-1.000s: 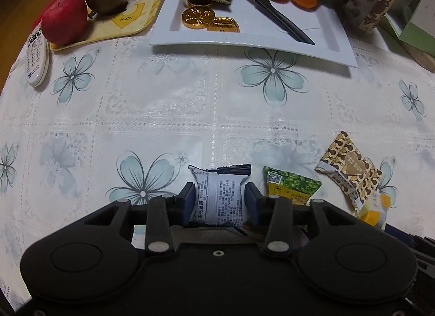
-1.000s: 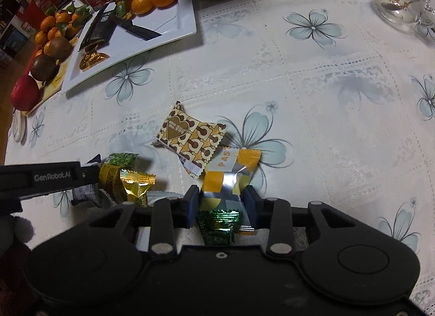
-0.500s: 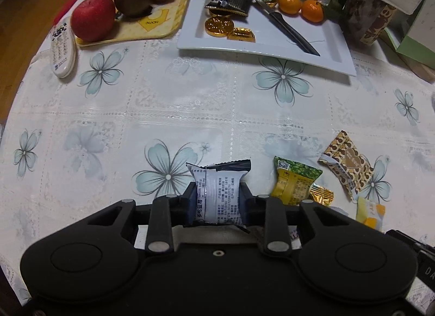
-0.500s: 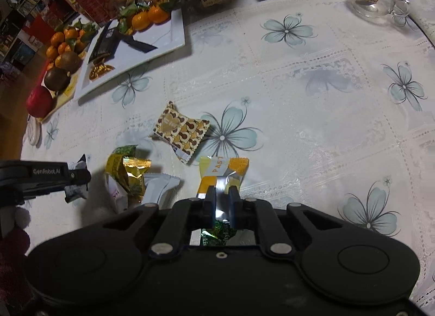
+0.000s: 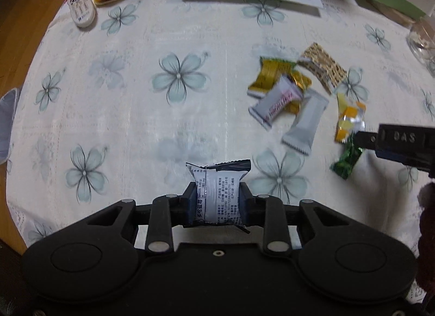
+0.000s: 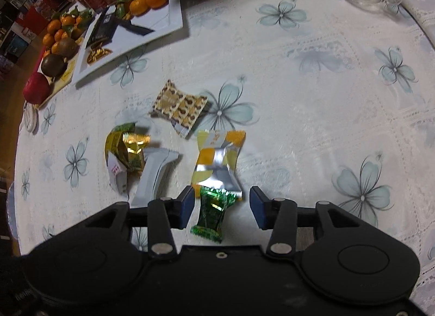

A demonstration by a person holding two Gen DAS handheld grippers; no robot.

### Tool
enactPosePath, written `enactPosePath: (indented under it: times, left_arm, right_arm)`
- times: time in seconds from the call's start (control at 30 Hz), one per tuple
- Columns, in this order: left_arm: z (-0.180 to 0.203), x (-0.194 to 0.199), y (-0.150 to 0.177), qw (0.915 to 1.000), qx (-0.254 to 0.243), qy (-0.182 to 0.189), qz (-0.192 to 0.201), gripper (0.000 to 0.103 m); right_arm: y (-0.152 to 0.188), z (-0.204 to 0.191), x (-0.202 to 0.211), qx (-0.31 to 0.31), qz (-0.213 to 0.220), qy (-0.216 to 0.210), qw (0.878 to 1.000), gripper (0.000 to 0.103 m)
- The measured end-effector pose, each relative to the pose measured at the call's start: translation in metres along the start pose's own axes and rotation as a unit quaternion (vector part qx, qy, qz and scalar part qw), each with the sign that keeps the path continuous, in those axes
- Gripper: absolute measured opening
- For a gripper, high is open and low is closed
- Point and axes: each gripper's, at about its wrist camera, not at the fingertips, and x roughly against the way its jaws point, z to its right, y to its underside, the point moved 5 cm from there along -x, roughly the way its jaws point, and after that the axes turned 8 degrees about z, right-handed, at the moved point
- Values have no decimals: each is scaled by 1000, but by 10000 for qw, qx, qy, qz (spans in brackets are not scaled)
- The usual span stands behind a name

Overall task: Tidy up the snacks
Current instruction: 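Carry both snacks to the tray and open both tools to release them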

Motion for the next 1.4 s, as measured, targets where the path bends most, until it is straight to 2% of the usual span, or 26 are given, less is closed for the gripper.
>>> enactPosePath:
  times: [0.13, 0.27, 0.3, 0.33, 0.37, 0.43, 0.57, 0.87, 1.07, 1.23, 1.4]
  left_arm:
    - [4, 2, 32, 9996, 69, 227, -135, 39]
    - [3, 8, 52, 9999, 89, 126, -35, 39]
    - [2, 11, 55, 9999, 90, 70, 9, 39]
    - [0, 14, 57, 9999, 108, 37, 44, 39]
    - [-2, 17, 60, 9999, 139, 21, 63, 39]
    - [-5, 21, 64, 9998, 202, 29, 86, 39]
    - [-10, 31, 68, 9993, 335, 107, 139, 39]
    - [-22, 66, 83, 9967, 653, 289, 394, 39]
    - [-14, 86, 108, 9969, 528, 244, 521, 39]
    - [3, 84, 140, 9981, 426, 347, 283, 39]
    - [23, 84, 171, 9984, 297, 434, 187, 38]
  right_arm:
    - [15, -11, -11, 135, -110, 85, 9998, 48]
    - [22, -21, -19, 211, -137, 185, 9995, 47]
    - [24, -22, -20, 233, -119, 246, 9994, 41]
    - [24, -23, -21, 262, -93, 306, 9991, 25]
    - [25, -24, -20, 294, -74, 337, 9990, 21]
    - [27, -24, -16, 309, -11, 336, 9990, 20]
    - [30, -19, 7, 309, 121, 250, 9991, 20]
    - [57, -5, 99, 208, 552, -194, 9981, 20]
    - [100, 5, 149, 196, 587, -340, 9975, 20]
    - [152, 16, 163, 268, 338, -406, 9982, 20]
    - [201, 36, 176, 239, 391, -207, 9987, 20]
